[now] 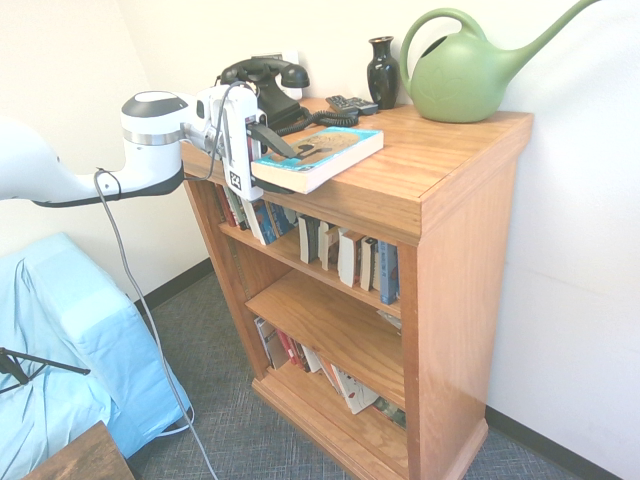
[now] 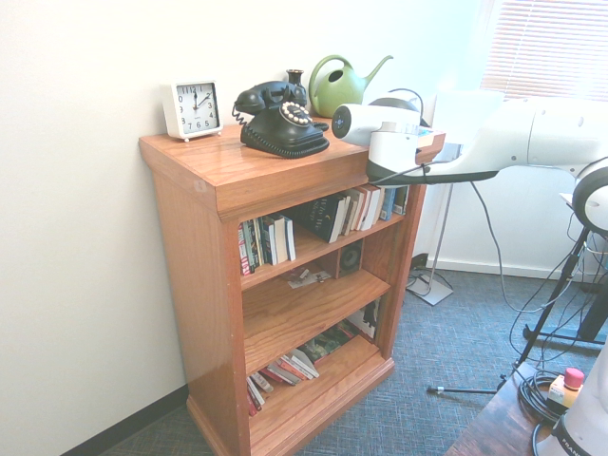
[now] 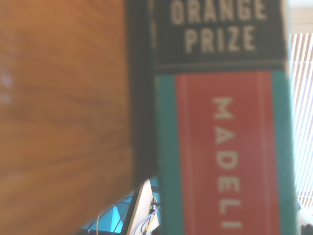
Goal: Organize the shelf
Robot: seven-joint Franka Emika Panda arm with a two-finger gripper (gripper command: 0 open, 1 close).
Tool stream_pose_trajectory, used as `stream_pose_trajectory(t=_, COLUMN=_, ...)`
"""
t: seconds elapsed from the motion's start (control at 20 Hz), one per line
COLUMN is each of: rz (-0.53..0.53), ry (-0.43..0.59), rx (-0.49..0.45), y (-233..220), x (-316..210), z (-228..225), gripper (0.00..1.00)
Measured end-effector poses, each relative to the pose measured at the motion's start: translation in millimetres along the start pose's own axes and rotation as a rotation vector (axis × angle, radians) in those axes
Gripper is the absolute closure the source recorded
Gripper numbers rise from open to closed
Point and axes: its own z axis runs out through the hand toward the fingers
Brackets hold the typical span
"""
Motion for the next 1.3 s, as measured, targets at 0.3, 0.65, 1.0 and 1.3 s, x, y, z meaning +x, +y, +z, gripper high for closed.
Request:
stream_pose_trajectory(t=0.3, rz=-0.006, ry=0.002, rx=0.010, y=-4, x=-1, z=1, gripper=1.00)
stream_pose_trajectory(t=0.65, rz=-0.004, ry=0.004, rx=0.012, y=-3, x=-1, z=0, gripper=1.00)
stream_pose_trajectory(t=1.0, rz=0.058, ry=-0.014, rx=0.037, y=11, x=3, z=-4, gripper=1.00)
stream_pose_trajectory(t=1.3, rz=0.244, ry=-0.110, rx=0.144, y=71, x=3, z=-15, gripper=1.00)
